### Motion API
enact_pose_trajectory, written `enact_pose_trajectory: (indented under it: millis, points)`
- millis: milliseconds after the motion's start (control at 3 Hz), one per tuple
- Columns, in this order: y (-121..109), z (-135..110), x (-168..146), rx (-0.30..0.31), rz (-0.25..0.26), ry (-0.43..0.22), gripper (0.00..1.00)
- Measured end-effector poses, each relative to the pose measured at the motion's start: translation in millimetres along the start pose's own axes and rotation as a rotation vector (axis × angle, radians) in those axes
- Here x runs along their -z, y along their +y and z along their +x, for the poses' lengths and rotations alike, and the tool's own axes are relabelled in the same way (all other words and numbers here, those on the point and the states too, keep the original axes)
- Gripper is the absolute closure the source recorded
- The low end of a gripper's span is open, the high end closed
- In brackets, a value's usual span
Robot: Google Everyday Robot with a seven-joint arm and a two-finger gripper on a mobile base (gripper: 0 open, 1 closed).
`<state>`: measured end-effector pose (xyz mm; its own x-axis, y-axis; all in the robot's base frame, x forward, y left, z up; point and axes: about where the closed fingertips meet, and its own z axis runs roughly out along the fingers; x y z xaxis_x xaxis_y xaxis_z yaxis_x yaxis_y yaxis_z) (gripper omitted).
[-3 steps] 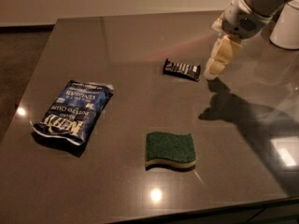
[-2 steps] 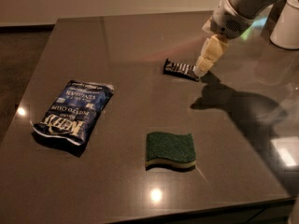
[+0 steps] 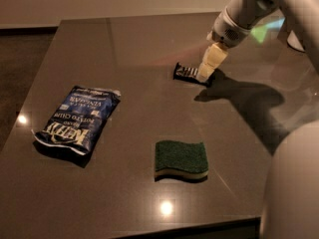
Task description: Move rxbar chocolate near sponge
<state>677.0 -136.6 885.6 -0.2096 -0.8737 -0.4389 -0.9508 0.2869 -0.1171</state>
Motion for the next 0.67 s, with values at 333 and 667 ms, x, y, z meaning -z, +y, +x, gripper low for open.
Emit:
enact_pose_trajectory:
  millis: [333, 667]
  points:
    - [-5.9, 1.9, -25.4, -0.007, -0.038, 0.015, 0.00]
    - [-8.4, 4.6, -43.9, -0.008, -0.067, 0.030, 0.00]
